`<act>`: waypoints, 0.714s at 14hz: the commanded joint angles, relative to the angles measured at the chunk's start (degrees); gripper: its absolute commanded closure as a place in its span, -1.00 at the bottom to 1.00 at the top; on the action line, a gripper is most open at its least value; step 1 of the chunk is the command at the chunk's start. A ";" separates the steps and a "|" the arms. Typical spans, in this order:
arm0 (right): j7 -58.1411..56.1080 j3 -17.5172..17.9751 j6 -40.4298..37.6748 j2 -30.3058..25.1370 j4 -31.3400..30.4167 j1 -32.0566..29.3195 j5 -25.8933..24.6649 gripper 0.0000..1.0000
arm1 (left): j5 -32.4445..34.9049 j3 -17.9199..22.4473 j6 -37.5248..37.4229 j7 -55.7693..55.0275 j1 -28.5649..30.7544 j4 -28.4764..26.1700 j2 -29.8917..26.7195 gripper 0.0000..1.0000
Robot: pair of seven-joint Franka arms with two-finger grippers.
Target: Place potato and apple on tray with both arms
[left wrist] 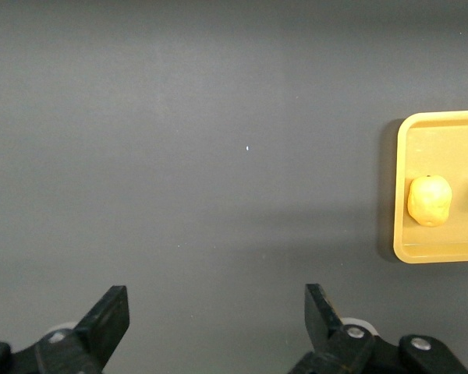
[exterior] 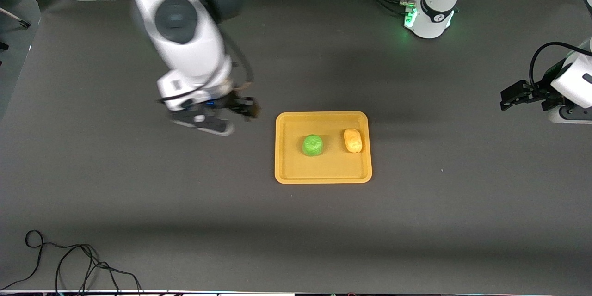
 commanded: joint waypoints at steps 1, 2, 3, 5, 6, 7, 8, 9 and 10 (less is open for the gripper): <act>-10.82 -1.79 1.36 -10.09 -10.82 -4.77 -0.32 -1.00 | 0.58 0.02 0.95 -0.44 0.05 0.42 -0.06 -1.00; -14.87 -1.00 1.28 -11.85 -11.97 -8.28 -0.32 -1.00 | 0.67 0.02 0.96 -0.44 0.05 0.42 -0.06 -1.00; -18.82 0.14 1.02 -13.43 -12.86 -12.06 -0.32 -1.00 | 0.58 0.02 0.96 -0.44 0.05 0.42 0.02 -1.00; -25.59 3.47 0.75 -16.07 -14.44 -20.93 -0.32 -1.00 | 0.67 0.02 1.13 -0.44 -0.12 0.42 0.02 -1.00; -29.46 5.75 0.75 -16.96 -15.14 -26.11 -0.50 -1.00 | 0.67 0.02 1.22 -0.44 -0.12 0.42 0.11 -1.00; -32.19 8.38 0.66 -17.40 -15.15 -30.95 -0.76 -1.00 | 0.67 0.02 1.31 -0.35 -0.04 0.42 0.29 -1.00; -34.83 10.59 0.66 -17.75 -15.15 -35.78 -0.76 -1.00 | 0.76 0.02 1.31 -0.26 -0.04 0.42 0.29 -1.00; -37.82 12.87 0.66 -17.93 -15.24 -40.27 -0.76 -1.00 | 0.85 0.02 1.22 -0.17 -0.12 0.42 0.29 -1.00; -39.76 14.29 0.66 -18.02 -15.15 -43.53 -0.76 -1.00 | 0.85 0.02 0.96 -0.17 -0.12 0.42 0.29 -1.00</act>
